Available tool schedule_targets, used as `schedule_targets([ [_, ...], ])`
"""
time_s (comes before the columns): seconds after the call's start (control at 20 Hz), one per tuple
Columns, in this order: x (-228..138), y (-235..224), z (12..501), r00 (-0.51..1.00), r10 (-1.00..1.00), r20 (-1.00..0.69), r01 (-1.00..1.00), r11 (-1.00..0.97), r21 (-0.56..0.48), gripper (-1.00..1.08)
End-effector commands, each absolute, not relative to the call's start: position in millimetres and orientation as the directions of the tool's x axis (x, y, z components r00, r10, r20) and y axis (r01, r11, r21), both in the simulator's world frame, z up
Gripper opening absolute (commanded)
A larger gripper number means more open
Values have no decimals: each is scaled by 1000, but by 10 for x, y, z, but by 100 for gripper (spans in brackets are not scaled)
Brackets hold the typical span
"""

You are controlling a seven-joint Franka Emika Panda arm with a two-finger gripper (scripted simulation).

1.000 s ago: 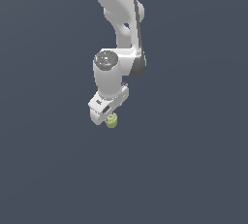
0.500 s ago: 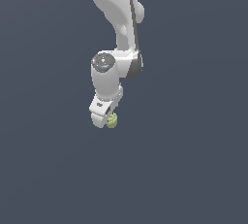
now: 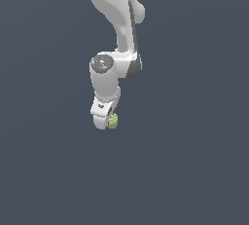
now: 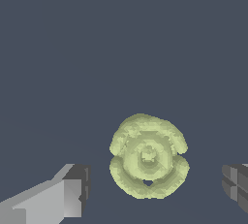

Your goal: Pick up the object and move it to a goal position.

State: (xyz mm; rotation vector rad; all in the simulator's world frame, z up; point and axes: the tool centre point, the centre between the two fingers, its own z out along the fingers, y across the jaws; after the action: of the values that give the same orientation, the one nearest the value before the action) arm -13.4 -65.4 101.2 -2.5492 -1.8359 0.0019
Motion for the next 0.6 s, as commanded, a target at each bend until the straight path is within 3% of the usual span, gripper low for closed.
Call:
schedule_targets([
  [0.0, -133, -657, 1007, 304, 953, 0, 953, -304, 0, 100],
  [0.55, -142, -658, 768, 304, 953, 0, 953, -304, 0, 100],
])
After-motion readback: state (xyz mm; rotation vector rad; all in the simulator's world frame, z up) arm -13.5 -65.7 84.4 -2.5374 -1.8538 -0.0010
